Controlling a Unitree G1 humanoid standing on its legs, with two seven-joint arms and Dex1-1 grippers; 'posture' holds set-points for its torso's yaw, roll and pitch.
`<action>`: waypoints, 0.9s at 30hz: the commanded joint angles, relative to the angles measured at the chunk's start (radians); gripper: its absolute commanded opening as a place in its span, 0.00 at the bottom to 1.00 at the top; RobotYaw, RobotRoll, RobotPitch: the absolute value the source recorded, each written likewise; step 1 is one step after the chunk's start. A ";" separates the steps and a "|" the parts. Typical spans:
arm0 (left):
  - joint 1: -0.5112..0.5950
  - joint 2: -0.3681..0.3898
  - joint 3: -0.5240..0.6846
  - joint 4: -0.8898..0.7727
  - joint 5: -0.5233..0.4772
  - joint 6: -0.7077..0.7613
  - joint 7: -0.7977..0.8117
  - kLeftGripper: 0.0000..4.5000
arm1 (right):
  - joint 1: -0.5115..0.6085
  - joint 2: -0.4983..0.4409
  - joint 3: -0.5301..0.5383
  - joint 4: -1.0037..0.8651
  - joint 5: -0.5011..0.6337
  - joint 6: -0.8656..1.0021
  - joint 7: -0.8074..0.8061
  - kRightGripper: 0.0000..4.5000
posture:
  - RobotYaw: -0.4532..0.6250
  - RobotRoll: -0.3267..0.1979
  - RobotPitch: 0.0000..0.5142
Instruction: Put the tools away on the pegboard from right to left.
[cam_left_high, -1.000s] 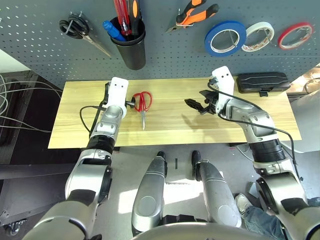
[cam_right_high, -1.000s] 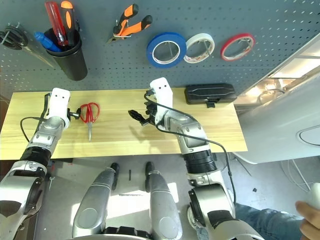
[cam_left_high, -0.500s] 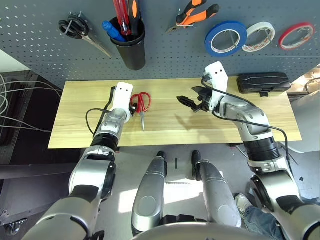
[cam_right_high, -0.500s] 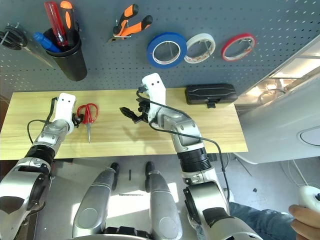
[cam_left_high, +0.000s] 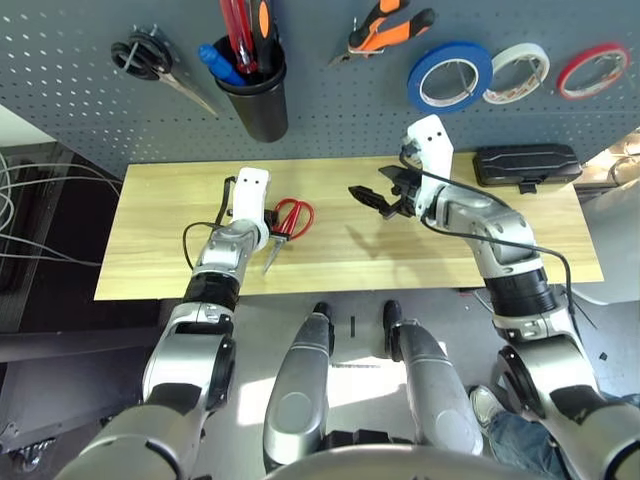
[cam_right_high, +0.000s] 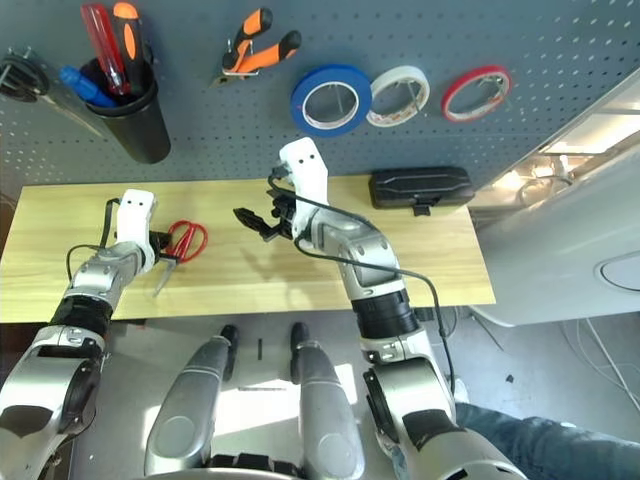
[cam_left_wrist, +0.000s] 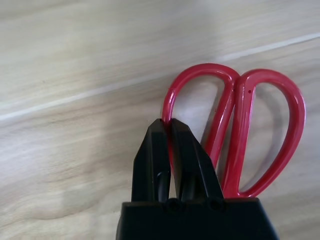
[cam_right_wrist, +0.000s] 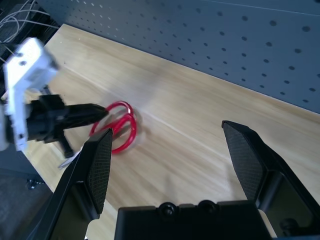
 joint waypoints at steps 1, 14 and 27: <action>0.096 0.024 0.024 -0.162 -0.012 -0.123 -0.016 0.01 | 0.003 0.000 0.013 0.005 0.009 -0.013 0.019 1.00 | 0.56 0.62 0.76; 0.305 0.111 0.103 -0.314 0.010 -0.751 -0.029 0.01 | -0.060 0.019 0.018 -0.025 0.043 -0.046 0.091 1.00 | 0.58 0.62 0.74; 0.214 0.145 0.278 -0.367 -0.012 -0.853 0.132 0.01 | -0.189 0.073 0.034 -0.109 0.135 -0.081 0.185 1.00 | 0.60 0.62 0.72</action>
